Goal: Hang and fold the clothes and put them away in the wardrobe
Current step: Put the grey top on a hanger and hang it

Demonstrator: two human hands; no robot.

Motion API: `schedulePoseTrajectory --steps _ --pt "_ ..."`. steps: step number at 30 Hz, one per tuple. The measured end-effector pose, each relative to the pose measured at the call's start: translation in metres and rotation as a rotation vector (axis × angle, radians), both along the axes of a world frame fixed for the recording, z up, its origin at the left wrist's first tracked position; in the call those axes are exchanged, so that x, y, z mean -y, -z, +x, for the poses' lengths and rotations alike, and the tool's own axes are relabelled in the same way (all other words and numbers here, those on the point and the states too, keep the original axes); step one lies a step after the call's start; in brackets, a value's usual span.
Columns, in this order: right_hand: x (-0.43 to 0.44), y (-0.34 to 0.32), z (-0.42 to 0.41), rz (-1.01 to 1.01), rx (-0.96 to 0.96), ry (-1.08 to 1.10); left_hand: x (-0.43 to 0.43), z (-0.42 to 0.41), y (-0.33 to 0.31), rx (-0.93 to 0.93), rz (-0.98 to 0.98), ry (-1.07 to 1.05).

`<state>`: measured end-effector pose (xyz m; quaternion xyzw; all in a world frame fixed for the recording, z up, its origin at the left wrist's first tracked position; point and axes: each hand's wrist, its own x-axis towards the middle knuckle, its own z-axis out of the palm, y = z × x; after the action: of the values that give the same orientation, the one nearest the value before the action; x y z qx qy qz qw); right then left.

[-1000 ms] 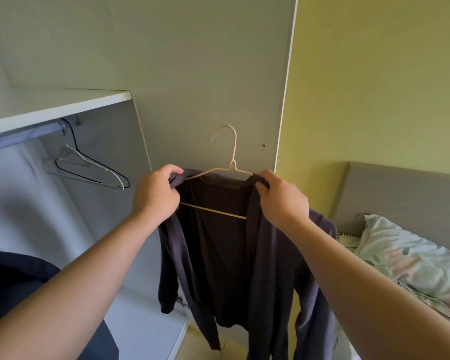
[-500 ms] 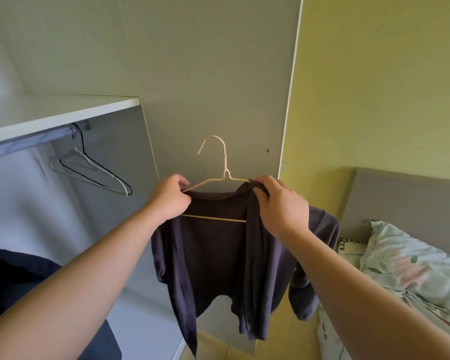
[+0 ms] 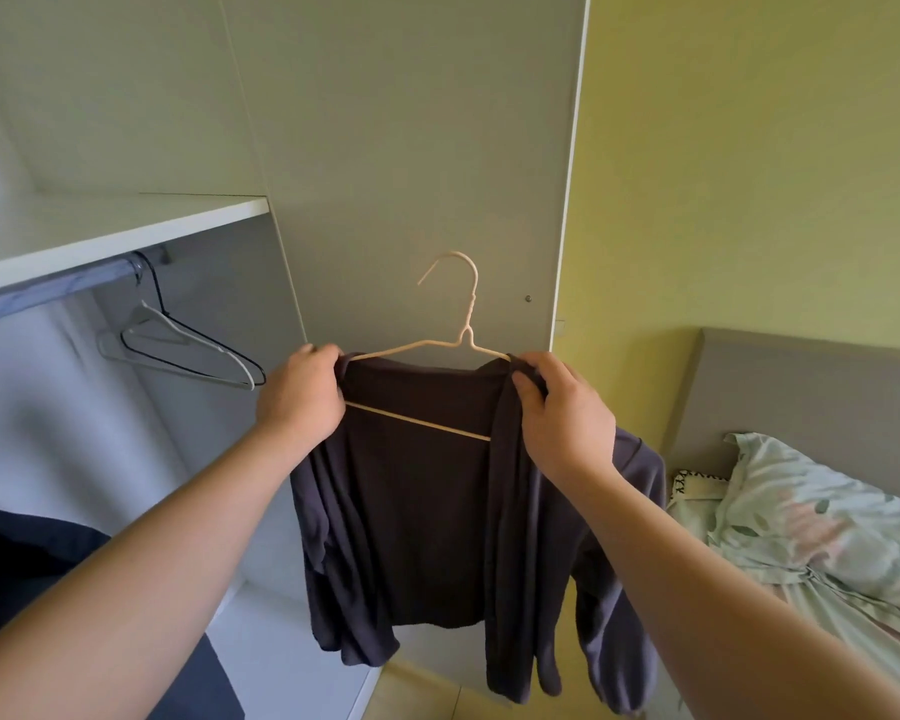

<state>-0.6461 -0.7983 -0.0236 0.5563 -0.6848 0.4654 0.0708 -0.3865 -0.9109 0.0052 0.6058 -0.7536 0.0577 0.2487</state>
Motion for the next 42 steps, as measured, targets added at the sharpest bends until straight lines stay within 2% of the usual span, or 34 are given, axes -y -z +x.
schedulePoseTrajectory --steps 5,13,19,23,28,31,34,36,39,40,42 --pt "-0.003 0.000 0.009 -0.002 -0.063 -0.026 -0.005 -0.005 -0.014 -0.190 0.044 0.032" --pt "-0.003 -0.002 0.014 -0.031 -0.045 -0.016 -0.034 -0.022 -0.017 -0.334 -0.211 0.274" --pt "-0.003 -0.002 0.023 -0.015 -0.040 -0.102 -0.031 -0.023 -0.020 -0.180 -0.119 0.363" --pt "-0.001 -0.002 0.017 0.060 0.133 -0.235 -0.023 -0.014 -0.009 -0.186 -0.074 0.309" --pt "-0.002 -0.010 0.004 0.038 0.344 -0.059 -0.012 0.002 0.000 -0.061 -0.176 0.195" --pt "-0.004 -0.013 0.004 0.081 0.228 -0.014 -0.007 0.009 0.000 0.056 -0.260 0.230" --pt "-0.005 -0.009 0.013 0.128 -0.036 0.070 -0.005 0.007 0.003 -0.084 -0.181 0.288" --pt "-0.005 -0.004 0.016 0.116 -0.142 0.070 -0.004 0.005 0.006 -0.175 -0.152 0.279" --pt "-0.003 0.003 0.017 0.168 -0.037 -0.110 -0.007 0.004 0.009 -0.250 -0.160 0.294" --pt "-0.002 0.005 0.017 0.195 -0.004 -0.121 -0.007 0.004 0.009 -0.262 -0.162 0.303" --pt "0.001 0.008 0.014 0.240 -0.081 -0.058 -0.009 0.005 0.010 -0.270 -0.161 0.315"
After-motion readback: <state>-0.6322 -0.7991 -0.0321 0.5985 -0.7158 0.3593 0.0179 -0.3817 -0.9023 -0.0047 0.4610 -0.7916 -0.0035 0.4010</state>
